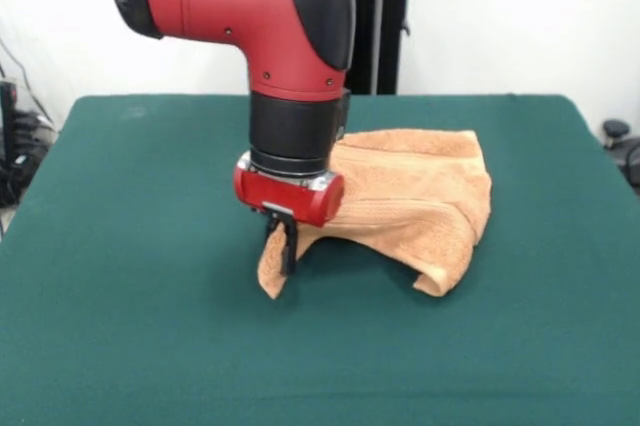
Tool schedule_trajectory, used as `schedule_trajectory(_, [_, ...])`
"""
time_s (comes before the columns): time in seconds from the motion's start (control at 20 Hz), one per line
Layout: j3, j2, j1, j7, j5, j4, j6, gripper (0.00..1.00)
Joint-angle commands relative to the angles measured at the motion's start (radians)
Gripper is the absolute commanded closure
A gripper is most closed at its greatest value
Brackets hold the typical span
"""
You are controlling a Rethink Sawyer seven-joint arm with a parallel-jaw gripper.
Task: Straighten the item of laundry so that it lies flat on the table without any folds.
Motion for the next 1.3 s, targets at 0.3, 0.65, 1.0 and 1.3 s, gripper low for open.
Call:
schedule_trajectory(0.3, [0.146, 0.061, 0.089, 0.117, 0.153, 0.008, 0.061, 1.00])
schedule_trajectory(0.65, [0.116, 0.085, 0.137, 0.142, 0.225, -0.005, 0.055, 1.00])
schedule_trajectory(1.0, [0.119, 0.085, 0.149, 0.135, 0.272, 0.017, 0.041, 1.00])
schedule_trajectory(1.3, [0.131, 0.071, 0.146, 0.128, 0.305, 0.037, 0.042, 1.00])
